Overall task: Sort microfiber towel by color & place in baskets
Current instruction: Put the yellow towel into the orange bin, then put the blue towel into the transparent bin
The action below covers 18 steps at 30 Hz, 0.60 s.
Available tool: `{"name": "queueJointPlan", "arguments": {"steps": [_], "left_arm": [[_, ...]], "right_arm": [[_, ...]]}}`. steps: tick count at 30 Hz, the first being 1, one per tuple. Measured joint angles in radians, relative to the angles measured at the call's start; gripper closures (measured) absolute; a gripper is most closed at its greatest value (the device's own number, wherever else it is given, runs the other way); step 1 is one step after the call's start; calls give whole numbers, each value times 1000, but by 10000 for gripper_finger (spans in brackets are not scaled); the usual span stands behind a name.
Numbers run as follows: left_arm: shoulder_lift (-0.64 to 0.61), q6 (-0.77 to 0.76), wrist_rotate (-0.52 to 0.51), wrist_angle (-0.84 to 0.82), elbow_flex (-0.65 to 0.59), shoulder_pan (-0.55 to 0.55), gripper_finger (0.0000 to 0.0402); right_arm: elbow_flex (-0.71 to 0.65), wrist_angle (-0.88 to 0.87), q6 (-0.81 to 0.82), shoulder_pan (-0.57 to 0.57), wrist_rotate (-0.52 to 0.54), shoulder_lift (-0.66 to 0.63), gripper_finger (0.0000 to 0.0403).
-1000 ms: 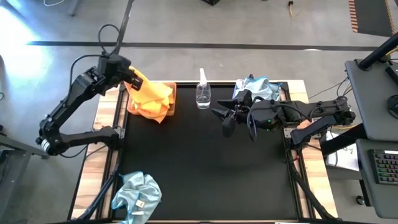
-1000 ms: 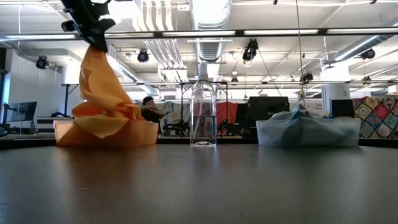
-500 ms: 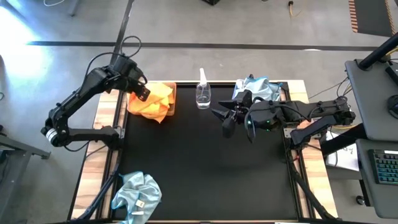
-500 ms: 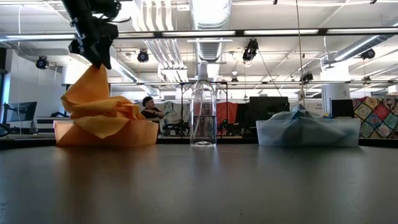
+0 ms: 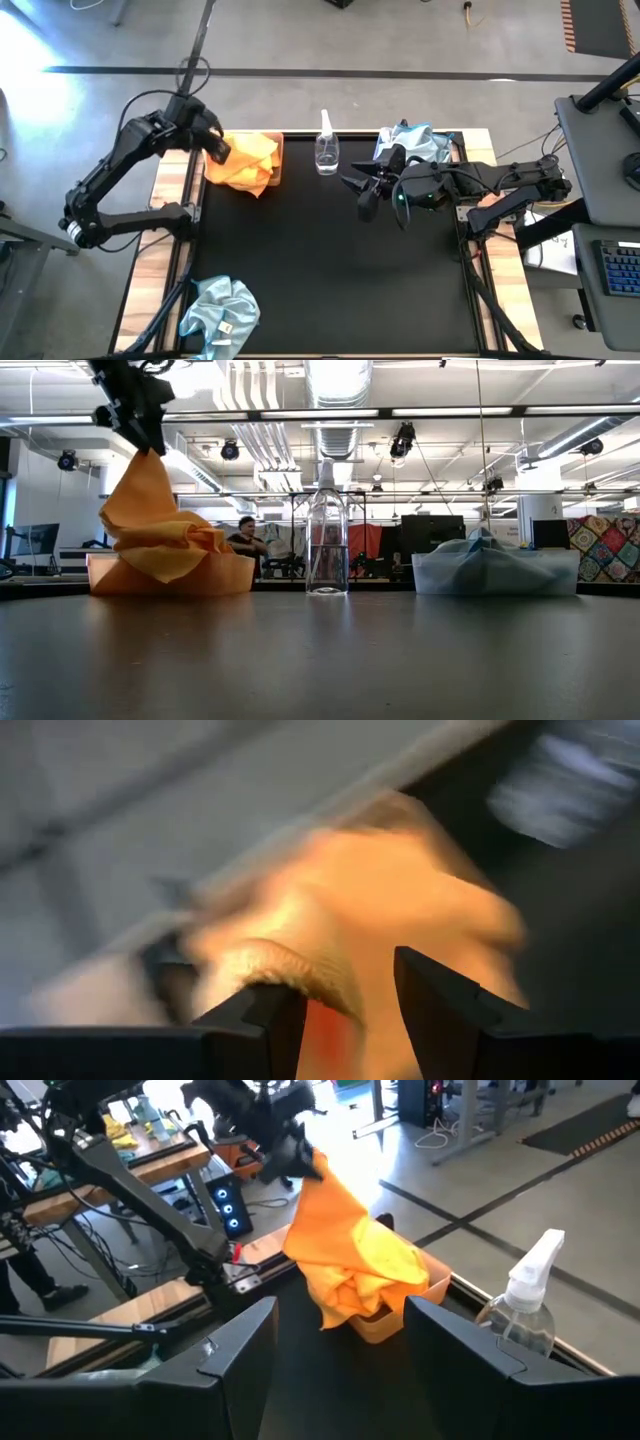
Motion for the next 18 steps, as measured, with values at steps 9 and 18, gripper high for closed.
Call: {"name": "queueJointPlan", "arguments": {"steps": [9, 18], "left_arm": [[120, 7, 87, -204, 130, -2, 267], [262, 5, -227, -407, 258, 0, 267]], "right_arm": [[0, 0, -42, -2, 0, 0, 193], [0, -3, -43, -2, 0, 0, 193]]}}
